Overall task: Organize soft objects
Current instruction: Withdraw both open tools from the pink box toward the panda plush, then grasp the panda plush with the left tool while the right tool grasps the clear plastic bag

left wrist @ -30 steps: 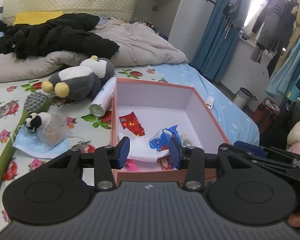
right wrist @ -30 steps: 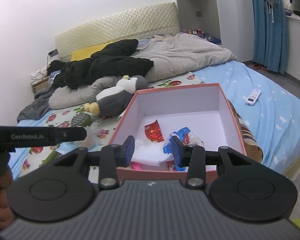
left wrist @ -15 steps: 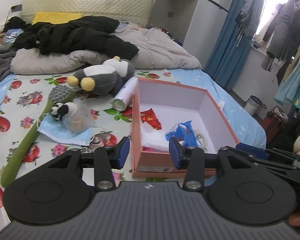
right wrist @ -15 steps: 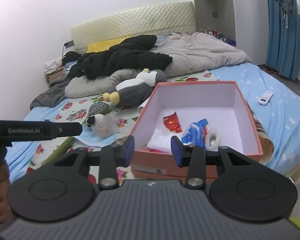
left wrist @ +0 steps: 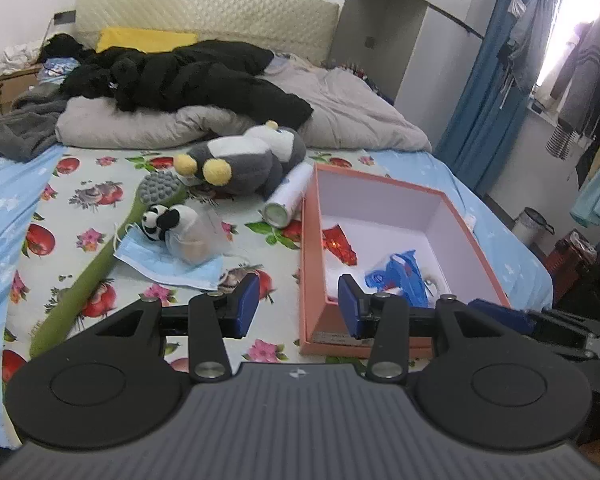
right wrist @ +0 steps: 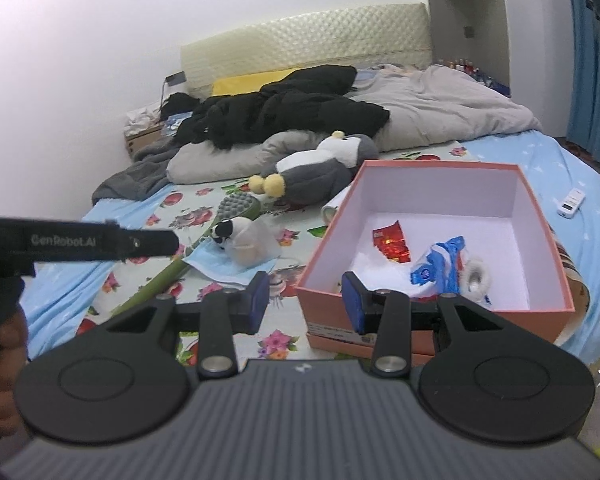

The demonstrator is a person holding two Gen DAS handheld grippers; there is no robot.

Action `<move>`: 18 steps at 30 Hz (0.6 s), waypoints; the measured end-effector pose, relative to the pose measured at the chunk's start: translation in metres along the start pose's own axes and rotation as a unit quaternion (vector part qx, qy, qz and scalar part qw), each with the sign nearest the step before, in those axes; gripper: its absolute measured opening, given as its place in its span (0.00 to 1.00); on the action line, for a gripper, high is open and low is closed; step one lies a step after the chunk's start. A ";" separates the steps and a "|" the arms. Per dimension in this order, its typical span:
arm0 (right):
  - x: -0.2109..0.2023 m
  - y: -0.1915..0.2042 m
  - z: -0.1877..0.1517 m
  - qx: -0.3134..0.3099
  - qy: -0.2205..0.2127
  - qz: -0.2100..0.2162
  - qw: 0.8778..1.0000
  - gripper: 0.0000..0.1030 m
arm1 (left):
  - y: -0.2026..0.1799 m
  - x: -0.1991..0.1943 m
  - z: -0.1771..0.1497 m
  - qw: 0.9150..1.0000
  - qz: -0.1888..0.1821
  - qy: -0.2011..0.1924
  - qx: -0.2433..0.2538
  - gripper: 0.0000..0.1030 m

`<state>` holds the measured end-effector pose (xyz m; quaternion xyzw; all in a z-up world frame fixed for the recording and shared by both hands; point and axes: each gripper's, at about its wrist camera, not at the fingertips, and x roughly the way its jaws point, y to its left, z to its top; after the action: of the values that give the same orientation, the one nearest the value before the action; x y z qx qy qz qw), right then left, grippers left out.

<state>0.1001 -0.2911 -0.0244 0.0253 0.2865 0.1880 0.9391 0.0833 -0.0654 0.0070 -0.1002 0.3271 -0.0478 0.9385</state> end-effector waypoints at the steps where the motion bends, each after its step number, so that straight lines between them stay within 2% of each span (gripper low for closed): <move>1: 0.001 0.002 -0.001 -0.003 0.001 0.002 1.000 0.42 | 0.002 0.000 -0.001 1.000 0.003 -0.003 -0.002 0.48; 12: 0.036 0.016 -0.013 -0.020 0.022 0.046 0.999 0.42 | 0.039 0.015 -0.013 0.999 0.034 0.001 -0.036 0.48; 18: 0.071 0.030 -0.014 -0.029 0.051 0.064 0.996 0.42 | 0.076 0.048 -0.009 0.996 0.051 0.007 -0.069 0.48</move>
<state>0.1365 -0.2379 -0.0691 0.0064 0.3261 0.2576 0.9095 0.1167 -0.0003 -0.0456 -0.1474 0.3408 0.0218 0.9283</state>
